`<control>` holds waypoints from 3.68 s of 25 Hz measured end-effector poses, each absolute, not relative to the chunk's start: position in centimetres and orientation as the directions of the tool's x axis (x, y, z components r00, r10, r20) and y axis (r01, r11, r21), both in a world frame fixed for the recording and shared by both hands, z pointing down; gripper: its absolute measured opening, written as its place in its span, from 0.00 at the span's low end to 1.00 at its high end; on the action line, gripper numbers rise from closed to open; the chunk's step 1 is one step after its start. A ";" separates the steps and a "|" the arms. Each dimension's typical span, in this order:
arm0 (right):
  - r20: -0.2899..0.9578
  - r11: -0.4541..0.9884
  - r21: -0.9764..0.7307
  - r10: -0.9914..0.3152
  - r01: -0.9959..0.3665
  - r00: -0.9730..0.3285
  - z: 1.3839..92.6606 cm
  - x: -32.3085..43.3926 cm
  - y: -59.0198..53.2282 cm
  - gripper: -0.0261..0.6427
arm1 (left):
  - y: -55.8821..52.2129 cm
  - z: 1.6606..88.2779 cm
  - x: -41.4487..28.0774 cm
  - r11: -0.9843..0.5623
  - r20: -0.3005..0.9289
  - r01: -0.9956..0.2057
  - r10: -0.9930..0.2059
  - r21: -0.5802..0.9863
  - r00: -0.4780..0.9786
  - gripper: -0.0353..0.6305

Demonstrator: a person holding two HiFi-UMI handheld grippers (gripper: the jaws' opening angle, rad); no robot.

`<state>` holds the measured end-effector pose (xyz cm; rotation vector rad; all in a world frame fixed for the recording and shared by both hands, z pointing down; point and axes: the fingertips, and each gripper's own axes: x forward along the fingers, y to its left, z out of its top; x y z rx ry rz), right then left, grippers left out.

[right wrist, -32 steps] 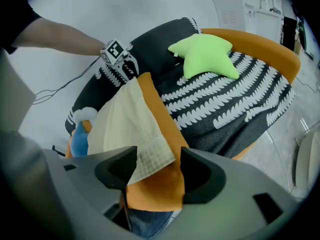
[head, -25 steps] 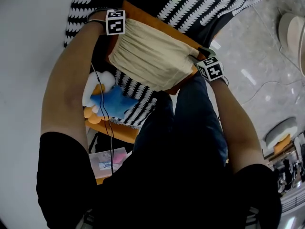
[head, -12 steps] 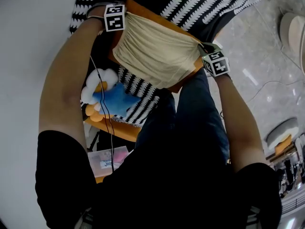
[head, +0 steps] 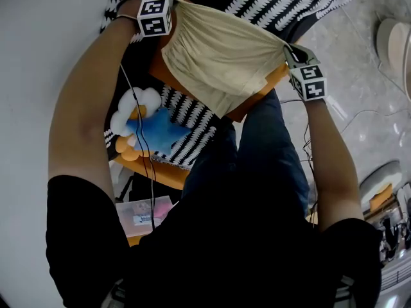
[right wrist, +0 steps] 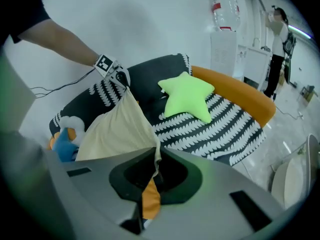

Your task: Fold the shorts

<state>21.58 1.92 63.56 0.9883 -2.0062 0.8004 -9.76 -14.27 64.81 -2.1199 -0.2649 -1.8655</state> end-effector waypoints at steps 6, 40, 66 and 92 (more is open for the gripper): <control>0.792 0.606 -0.154 -0.396 -0.780 -0.464 60.0 18.3 4.5 0.06 | -10.8 62.9 -13.0 -0.916 0.982 0.371 -0.102 -0.154 0.156 0.12; 0.768 0.987 -0.121 0.028 -0.102 -0.640 60.5 -4.0 30.1 0.06 | 2.5 71.3 -23.0 -0.859 0.972 0.472 -0.236 -0.197 -0.023 0.12; 0.875 0.957 -0.288 0.278 0.037 -0.395 72.1 -7.1 35.7 0.20 | 5.7 73.0 -24.4 -0.965 0.982 0.185 -0.189 -0.187 0.006 0.32; 0.785 0.980 -0.184 0.194 0.079 -0.588 58.0 -8.9 16.2 0.45 | 5.8 67.1 -26.0 -0.893 0.959 -0.435 -0.216 -0.118 0.183 0.37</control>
